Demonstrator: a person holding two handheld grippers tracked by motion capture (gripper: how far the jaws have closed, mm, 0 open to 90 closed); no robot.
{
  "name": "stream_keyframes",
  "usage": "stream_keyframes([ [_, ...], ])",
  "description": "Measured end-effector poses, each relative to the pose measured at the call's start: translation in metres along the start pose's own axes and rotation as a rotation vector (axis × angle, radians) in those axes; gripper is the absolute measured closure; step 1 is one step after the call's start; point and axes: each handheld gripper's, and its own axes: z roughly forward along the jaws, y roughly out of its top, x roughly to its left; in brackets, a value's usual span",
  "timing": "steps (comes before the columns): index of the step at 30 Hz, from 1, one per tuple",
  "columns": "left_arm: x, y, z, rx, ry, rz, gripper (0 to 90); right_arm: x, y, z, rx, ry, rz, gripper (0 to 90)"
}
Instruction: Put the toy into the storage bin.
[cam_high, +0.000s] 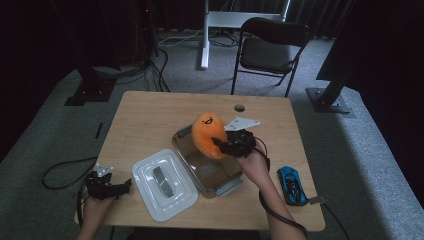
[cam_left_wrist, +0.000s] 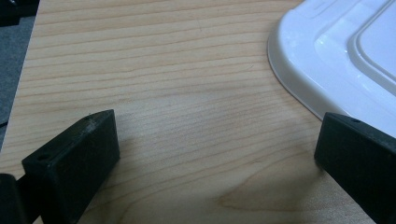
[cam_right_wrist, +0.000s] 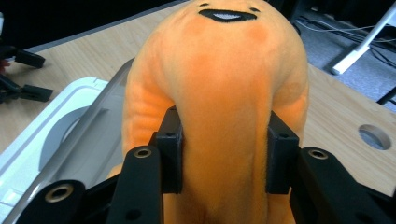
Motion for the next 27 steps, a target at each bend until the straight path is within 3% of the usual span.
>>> stream_keyframes([
  [6, 0.0, 0.0, 0.0, 0.0, -0.001, 0.002, 0.3, 0.008, -0.001, 0.01, 0.03, 0.026, -0.013, 58.3],
  [27, 0.0, 0.0, 0.0, 0.0, -0.001, 0.002, 0.3, 0.008, -0.016, 0.039, 0.143, 0.053, 0.004, 55.5],
])
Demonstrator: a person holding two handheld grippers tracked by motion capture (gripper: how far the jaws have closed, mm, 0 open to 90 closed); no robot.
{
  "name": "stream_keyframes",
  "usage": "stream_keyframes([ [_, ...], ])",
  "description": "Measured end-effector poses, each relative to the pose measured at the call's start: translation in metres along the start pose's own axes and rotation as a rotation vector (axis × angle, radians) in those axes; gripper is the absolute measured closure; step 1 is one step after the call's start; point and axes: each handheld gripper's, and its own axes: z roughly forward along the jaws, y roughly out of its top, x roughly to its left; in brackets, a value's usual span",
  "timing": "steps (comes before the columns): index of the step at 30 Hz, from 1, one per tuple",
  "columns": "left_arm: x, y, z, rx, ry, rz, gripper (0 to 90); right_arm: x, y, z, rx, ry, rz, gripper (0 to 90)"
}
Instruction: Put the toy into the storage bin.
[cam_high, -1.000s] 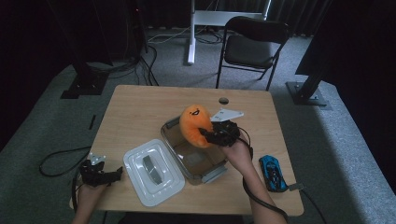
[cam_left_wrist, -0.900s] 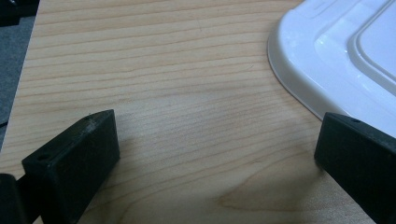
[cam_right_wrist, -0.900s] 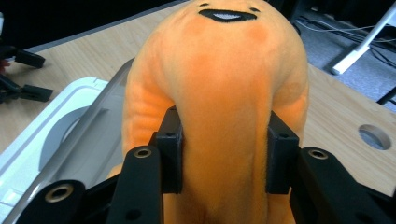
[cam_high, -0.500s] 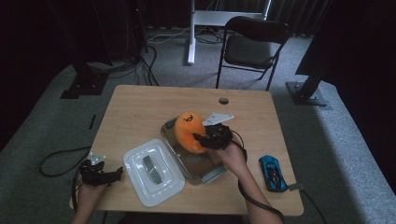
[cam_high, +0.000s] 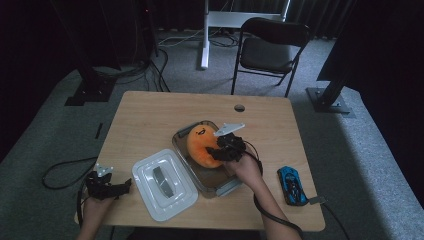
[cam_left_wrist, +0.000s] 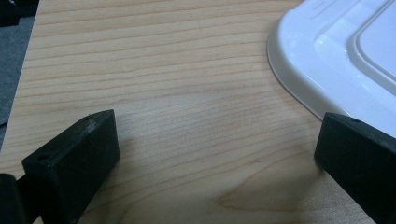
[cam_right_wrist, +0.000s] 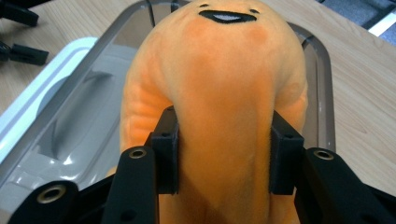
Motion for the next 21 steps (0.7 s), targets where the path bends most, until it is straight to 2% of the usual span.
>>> stream_keyframes([
  [6, 0.0, 0.0, 0.0, 0.0, 0.0, 0.0, 0.3, 0.0, 0.002, 0.003, 0.029, 0.011, -0.006, 50.9],
  [9, 0.0, 0.0, 0.0, 0.0, 0.0, 0.0, 0.3, 0.0, 0.003, 0.005, 0.059, 0.023, -0.005, 47.2],
  [17, 0.0, 0.0, 0.0, 0.0, 0.0, 0.0, 0.3, 0.003, 0.006, 0.01, 0.132, 0.045, -0.038, 36.4],
  [21, 0.0, 0.0, 0.0, 0.0, 0.0, 0.0, 0.3, 0.003, 0.007, 0.014, 0.164, 0.046, -0.035, 31.5],
])
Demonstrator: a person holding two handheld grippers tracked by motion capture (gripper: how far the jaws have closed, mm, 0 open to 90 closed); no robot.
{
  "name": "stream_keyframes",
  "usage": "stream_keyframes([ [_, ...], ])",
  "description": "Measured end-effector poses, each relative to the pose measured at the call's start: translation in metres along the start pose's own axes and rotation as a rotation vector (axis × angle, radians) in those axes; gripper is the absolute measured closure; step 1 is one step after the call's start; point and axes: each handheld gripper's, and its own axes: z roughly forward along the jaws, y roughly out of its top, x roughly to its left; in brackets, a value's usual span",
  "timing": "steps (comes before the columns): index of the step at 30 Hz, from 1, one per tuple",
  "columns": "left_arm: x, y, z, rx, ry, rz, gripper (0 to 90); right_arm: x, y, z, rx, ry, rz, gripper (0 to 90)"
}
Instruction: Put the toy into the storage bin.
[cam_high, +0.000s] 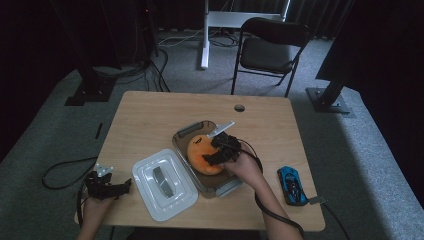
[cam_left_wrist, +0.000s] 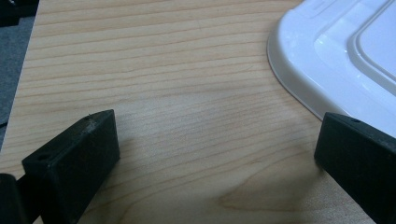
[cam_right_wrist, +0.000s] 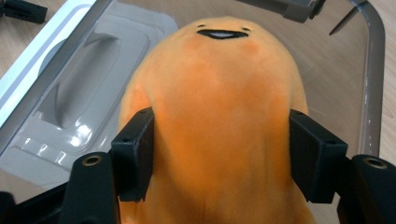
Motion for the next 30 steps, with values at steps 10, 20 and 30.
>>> stream_keyframes([
  [10, 0.0, 0.0, 0.0, 0.0, 0.0, 0.0, 0.3, -0.001, 0.002, 0.001, 0.021, 0.025, 0.012, 27.2],
  [20, 0.0, 0.0, 0.0, 0.0, 0.0, 0.0, 0.3, -0.002, 0.004, -0.006, -0.015, 0.062, 0.024, 26.7],
  [30, 0.0, 0.0, 0.0, 0.0, 0.0, 0.0, 0.3, -0.005, 0.002, -0.015, -0.05, 0.07, 0.038, 23.5],
])
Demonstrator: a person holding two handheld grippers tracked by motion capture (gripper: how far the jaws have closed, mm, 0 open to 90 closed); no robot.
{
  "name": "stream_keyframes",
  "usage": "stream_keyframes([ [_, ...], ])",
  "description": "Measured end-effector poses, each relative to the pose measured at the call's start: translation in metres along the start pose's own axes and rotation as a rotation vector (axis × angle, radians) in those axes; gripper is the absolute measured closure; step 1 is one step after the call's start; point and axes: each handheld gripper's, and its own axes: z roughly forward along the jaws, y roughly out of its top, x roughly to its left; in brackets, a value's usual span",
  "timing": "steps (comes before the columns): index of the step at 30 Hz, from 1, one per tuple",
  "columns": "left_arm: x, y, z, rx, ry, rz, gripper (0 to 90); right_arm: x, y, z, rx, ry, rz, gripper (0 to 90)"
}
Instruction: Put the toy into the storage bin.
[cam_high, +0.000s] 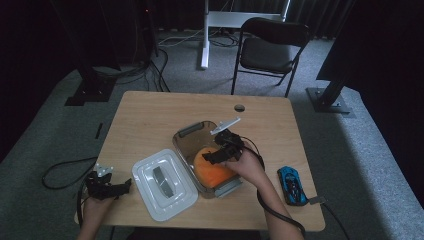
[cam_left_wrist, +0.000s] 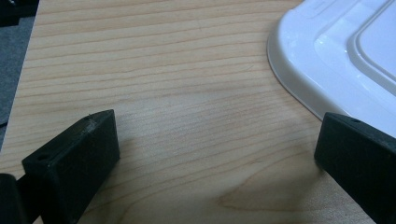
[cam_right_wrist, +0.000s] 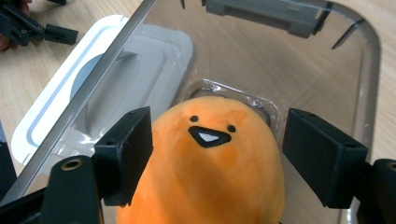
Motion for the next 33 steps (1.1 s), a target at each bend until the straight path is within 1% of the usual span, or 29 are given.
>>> stream_keyframes([
  [5, 0.0, 0.0, 0.0, 0.0, 0.0, 0.0, 0.3, -0.001, -0.003, -0.006, -0.022, 0.0, 0.005, 22.1],
  [7, 0.0, 0.0, 0.0, 0.0, 0.0, 0.0, 0.3, -0.002, -0.004, -0.008, -0.029, -0.014, 0.014, 20.6],
  [11, 0.0, 0.0, 0.0, 0.0, 0.0, 0.0, 0.3, -0.005, -0.007, -0.012, -0.058, -0.002, 0.029, 15.4],
  [13, 0.0, 0.0, 0.0, 0.0, 0.0, 0.0, 0.3, -0.007, -0.009, -0.014, -0.072, -0.007, 0.038, 13.5],
  [15, 0.0, 0.0, 0.0, 0.0, 0.0, 0.0, 0.3, -0.009, -0.011, -0.017, -0.078, 0.01, 0.039, 11.2],
  [17, 0.0, 0.0, 0.0, 0.0, 0.0, 0.0, 0.3, -0.01, -0.013, -0.019, -0.098, 0.014, 0.045, 11.0],
  [21, 0.0, 0.0, 0.0, 0.0, 0.0, 0.0, 0.3, -0.015, -0.015, -0.024, -0.112, -0.012, 0.062, 11.1],
  [24, 0.0, 0.0, 0.0, 0.0, 0.0, 0.0, 0.3, -0.019, -0.018, -0.028, -0.144, -0.039, 0.063, 11.1],
  [25, 0.0, 0.0, 0.0, 0.0, 0.0, 0.0, 0.3, -0.021, -0.019, -0.03, -0.156, -0.047, 0.07, 11.1],
  [26, 0.0, 0.0, 0.0, 0.0, 0.0, 0.0, 0.3, -0.023, -0.02, -0.032, -0.17, -0.044, 0.076, 11.1],
  [28, 0.0, 0.0, 0.0, 0.0, 0.0, 0.0, 0.3, -0.026, -0.023, -0.035, -0.197, -0.066, 0.095, 11.1],
  [30, 0.0, 0.0, 0.0, 0.0, 0.0, 0.0, 0.3, -0.029, -0.024, -0.038, -0.204, -0.066, 0.101, 11.8],
  [31, 0.0, 0.0, 0.0, 0.0, 0.0, 0.0, 0.3, -0.031, -0.026, -0.039, -0.213, -0.073, 0.105, 13.3],
  [33, 0.0, 0.0, 0.0, 0.0, 0.0, 0.0, 0.3, -0.033, -0.028, -0.042, -0.226, -0.098, 0.119, 13.3],
])
